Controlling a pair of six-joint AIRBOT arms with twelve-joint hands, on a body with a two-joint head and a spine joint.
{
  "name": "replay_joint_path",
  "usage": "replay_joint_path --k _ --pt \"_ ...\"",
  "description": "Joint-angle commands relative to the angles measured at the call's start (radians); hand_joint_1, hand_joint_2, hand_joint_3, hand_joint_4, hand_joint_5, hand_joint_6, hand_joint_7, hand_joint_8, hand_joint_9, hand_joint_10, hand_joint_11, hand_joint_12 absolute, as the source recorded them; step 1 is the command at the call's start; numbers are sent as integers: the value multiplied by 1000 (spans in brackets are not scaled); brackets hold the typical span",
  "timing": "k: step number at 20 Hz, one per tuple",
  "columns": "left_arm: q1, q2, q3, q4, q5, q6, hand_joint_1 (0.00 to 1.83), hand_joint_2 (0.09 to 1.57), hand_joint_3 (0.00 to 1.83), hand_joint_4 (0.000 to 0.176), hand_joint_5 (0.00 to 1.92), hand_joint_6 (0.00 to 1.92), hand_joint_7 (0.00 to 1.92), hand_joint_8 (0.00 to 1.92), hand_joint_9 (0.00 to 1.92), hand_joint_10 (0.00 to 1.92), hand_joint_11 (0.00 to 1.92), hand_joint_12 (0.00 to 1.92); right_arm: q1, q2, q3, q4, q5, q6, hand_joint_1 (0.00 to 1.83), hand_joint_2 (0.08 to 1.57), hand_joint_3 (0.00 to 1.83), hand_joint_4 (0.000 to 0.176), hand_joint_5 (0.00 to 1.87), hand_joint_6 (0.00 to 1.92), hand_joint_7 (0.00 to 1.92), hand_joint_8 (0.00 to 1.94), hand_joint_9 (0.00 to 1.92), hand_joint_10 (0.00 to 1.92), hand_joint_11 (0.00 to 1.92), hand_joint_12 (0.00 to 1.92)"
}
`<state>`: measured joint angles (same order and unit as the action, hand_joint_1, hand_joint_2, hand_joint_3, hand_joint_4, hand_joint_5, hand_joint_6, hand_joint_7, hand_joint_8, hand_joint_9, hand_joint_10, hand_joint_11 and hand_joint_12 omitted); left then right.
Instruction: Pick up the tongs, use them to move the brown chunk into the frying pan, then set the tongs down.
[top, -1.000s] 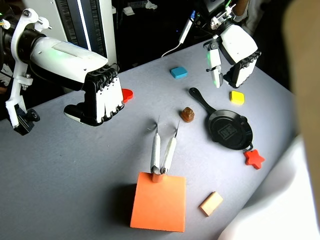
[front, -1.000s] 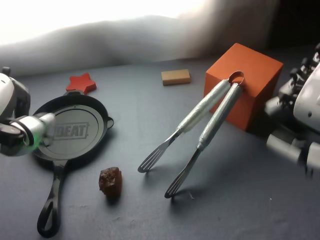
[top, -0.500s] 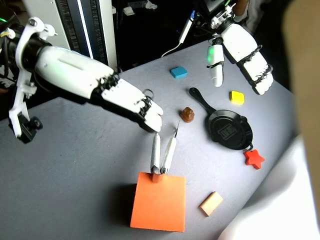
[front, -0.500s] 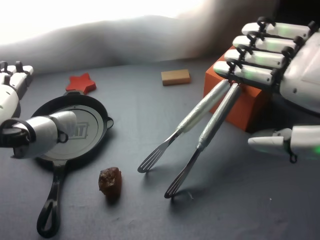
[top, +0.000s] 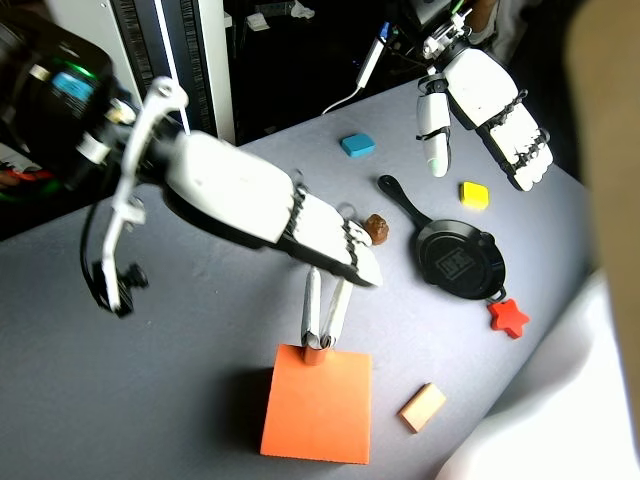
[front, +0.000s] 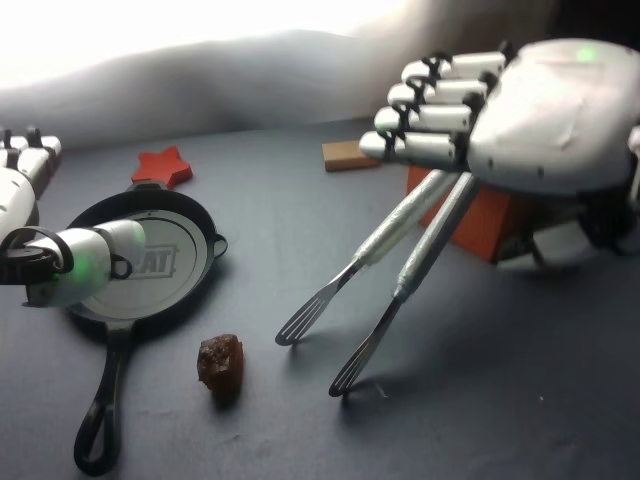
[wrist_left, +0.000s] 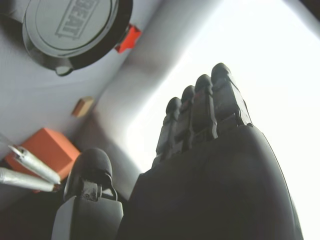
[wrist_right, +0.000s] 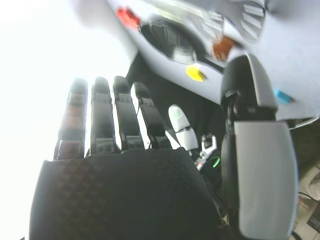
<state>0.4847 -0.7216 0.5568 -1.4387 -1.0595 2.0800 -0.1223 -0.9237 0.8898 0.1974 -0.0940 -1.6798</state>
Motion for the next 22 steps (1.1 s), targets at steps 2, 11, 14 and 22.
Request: replay_joint_path --k 2,11,14,22 --pt "-23 -4 -8 83 -20 38 0 1237 0 0 0 0 9 4 0 0 32 23 42 -46 51 -2 -5 30 1074 941 0 0 0 0 0 0 0 0 0 0" --pt "-42 -26 -13 44 -74 69 0 1229 7 0 22 3 49 3 30 3 0 217 115 -183 158 -289 -265 377 1144 960 0 0 0 0 0 0 0 0 0 0" --pt "-44 -26 -20 11 -99 69 0 1237 7 0 1 0 36 0 33 3 0 236 113 -222 188 -295 -282 425 1134 950 0 0 0 0 0 0 0 0 0 0" --pt "-44 -28 -29 -30 -150 69 0 1232 0 0 0 0 15 0 0 0 0 126 45 -309 198 -655 -296 692 1120 971 0 0 0 0 0 0 0 0 0 0"
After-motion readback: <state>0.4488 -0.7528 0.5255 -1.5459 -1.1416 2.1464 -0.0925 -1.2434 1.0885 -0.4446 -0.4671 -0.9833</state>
